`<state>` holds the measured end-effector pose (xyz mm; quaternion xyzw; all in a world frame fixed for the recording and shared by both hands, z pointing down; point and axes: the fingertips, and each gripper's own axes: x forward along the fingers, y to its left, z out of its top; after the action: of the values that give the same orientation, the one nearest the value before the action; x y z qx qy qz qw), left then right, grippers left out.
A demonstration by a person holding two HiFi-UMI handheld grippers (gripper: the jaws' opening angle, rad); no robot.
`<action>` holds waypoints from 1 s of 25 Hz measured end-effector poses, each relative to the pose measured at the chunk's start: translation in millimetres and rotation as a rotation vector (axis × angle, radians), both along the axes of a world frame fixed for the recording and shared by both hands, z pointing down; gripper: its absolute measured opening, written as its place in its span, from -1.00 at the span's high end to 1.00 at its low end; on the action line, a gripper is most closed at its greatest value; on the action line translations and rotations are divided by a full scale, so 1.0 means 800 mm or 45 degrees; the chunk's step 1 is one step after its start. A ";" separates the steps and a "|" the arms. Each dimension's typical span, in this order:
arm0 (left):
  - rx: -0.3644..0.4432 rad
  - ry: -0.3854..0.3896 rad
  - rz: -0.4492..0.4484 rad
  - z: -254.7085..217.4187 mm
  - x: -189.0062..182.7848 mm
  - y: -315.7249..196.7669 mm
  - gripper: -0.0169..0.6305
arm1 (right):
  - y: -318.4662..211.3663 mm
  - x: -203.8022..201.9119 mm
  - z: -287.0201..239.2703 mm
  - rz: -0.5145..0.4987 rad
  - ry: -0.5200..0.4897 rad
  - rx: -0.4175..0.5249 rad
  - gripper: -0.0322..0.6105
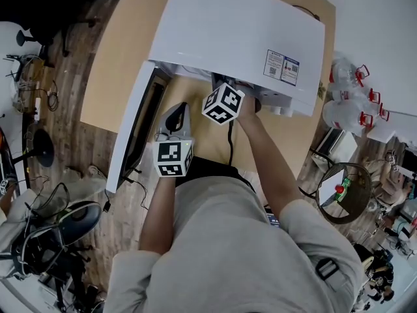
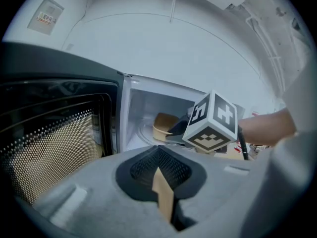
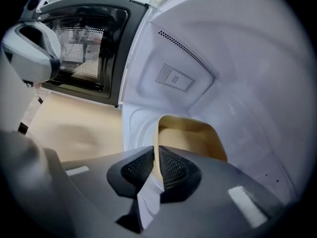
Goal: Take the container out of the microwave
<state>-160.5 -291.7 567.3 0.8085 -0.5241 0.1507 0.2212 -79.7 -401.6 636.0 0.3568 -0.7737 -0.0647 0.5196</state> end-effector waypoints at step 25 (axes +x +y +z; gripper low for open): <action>0.008 -0.001 -0.025 -0.001 0.005 0.026 0.94 | 0.059 -0.015 -0.025 -0.039 -0.180 -0.016 0.79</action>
<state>-156.7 -271.1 566.3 0.8041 -0.5324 0.1471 0.2199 -92.0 -354.7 616.1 0.3455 -0.8141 -0.0425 0.4649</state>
